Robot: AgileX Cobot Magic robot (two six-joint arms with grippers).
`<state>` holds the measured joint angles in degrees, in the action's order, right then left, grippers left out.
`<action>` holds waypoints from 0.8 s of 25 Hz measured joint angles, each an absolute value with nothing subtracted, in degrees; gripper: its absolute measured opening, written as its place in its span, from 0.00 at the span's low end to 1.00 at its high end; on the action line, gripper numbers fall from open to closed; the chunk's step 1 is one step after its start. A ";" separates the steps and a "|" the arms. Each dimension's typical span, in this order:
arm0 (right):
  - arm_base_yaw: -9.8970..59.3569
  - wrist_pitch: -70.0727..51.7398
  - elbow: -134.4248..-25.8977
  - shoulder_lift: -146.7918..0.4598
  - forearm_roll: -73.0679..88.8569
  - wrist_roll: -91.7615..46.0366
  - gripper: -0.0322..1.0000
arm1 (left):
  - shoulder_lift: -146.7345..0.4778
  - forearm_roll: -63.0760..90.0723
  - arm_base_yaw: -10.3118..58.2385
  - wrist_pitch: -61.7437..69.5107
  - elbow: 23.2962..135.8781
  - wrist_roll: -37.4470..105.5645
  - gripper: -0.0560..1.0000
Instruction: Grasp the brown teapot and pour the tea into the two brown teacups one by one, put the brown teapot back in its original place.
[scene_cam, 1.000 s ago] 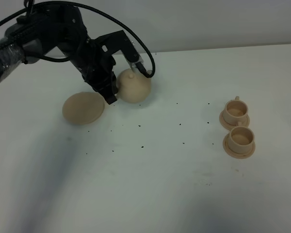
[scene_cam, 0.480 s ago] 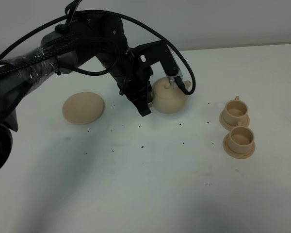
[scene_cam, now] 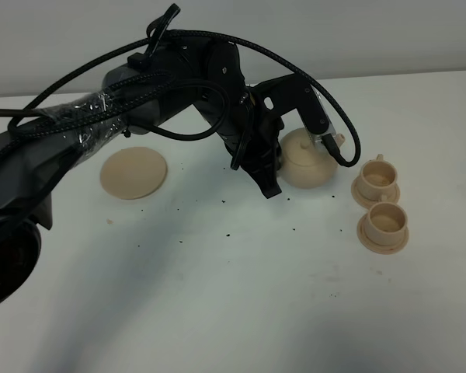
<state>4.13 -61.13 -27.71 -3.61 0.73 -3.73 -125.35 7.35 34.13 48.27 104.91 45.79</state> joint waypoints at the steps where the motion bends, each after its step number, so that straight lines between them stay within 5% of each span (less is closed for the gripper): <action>1: 4.13 -61.14 -27.71 -3.61 0.73 -3.73 0.35 | -125.68 7.11 34.37 47.68 104.91 45.44 0.17; 20: 4.13 -61.14 -27.71 -3.61 0.73 -3.75 0.35 | -136.49 -5.62 37.27 43.83 116.45 41.12 0.17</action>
<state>4.13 -61.13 -27.71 -3.61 0.73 -3.75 -136.49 -5.62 37.27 43.83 116.45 41.12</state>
